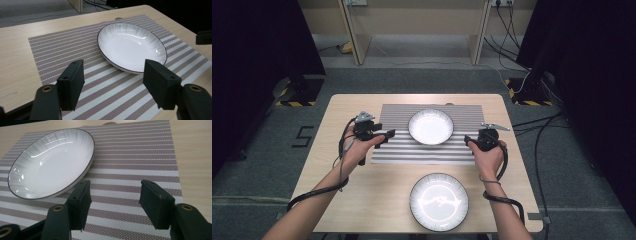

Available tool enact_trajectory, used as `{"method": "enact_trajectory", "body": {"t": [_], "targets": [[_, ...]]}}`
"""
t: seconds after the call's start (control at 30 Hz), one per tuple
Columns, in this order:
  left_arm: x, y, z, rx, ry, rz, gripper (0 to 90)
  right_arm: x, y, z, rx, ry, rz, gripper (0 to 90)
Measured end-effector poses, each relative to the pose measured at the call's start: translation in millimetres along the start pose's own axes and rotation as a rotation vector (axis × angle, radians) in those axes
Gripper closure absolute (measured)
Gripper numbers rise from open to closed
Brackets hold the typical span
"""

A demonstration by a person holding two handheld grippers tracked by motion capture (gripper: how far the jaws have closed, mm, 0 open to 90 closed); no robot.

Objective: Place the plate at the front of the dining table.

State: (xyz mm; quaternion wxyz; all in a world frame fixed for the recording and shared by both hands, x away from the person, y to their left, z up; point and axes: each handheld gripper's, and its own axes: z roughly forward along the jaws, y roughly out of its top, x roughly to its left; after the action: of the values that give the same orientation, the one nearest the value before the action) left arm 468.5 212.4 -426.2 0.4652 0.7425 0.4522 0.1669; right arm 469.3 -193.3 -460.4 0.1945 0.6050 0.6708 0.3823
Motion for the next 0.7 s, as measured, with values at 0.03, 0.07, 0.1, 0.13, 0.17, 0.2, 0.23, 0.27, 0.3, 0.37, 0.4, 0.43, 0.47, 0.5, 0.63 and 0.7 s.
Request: {"method": "enact_trajectory", "body": {"t": [0.03,0.07,0.1,0.13,0.17,0.2,0.23,0.27,0.3,0.37,0.4,0.43,0.47,0.5,0.63,0.7], "targets": [[-0.2,-0.8,-1.4,0.0,0.001,0.005,32.7,0.1,-0.4,-0.7,-0.001,0.0,0.002,42.2],[-0.5,-1.5,-2.6,-0.002,0.0,0.003,32.7,-1.1,-2.2,-3.0,-0.001,-0.001,-0.001,42.2],[-0.7,-2.0,-3.8,-0.003,0.0,0.007,32.7,-1.1,-2.2,-3.0,-0.001,-0.001,-0.001,42.2],[-1.0,-2.6,-4.9,-0.003,0.001,0.01,32.7,-1.8,-3.2,-3.8,-0.003,-0.001,0.0,42.1],[-1.1,-3.3,-5.9,-0.004,0.0,0.01,32.7,-2.2,-4.1,-4.9,-0.002,-0.004,0.002,42.1],[-1.1,-4.2,-7.0,-0.003,0.0,0.009,32.7,-2.6,-5.0,-5.9,-0.002,-0.004,0.002,42.1],[-1.1,-5.4,-7.8,-0.004,-0.001,0.011,32.7,-3.1,-5.8,-7.1,-0.003,-0.006,-0.001,42.1],[-1.0,-7.6,-9.6,-0.003,0.003,0.017,32.7,-3.7,-7.5,-9.1,-0.004,-0.005,0.002,42.1],[-1.0,-7.6,-9.6,-0.003,0.003,0.017,32.7,-3.7,-7.5,-9.1,-0.004,-0.005,0.002,42.1],[-0.9,-10.9,-11.4,-0.004,0.002,0.015,32.7,-5.4,-9.6,-11.7,-0.007,-0.009,-0.002,42.1],[-0.5,-12.3,-12.3,-0.004,0.004,0.017,32.7,-6.5,-11.3,-13.8,-0.008,-0.01,0.001,42.1],[0.0,-13.8,-13.2,-0.006,0.006,0.012,32.7,-6.5,-11.3,-13.8,-0.008,-0.01,0.001,42.1],[0.9,-16.4,-14.8,-0.007,0.008,0.007,32.7,-7.4,-12.6,-15.7,-0.008,-0.014,-0.001,42.1],[0.9,-16.4,-14.8,-0.007,0.008,0.007,32.7,-7.9,-13.2,-16.8,-0.009,-0.013,0.001,42.1],[1.9,-21.9,-18.6,-0.006,0.008,0.007,32.7,-8.4,-14.7,-20.6,-0.015,-0.013,0.003,42.1],[2.3,-24.0,-21.5,-0.014,0.008,-0.003,32.7,-8.5,-15.7,-23.0,-0.016,-0.013,0.0,42.1]]}}
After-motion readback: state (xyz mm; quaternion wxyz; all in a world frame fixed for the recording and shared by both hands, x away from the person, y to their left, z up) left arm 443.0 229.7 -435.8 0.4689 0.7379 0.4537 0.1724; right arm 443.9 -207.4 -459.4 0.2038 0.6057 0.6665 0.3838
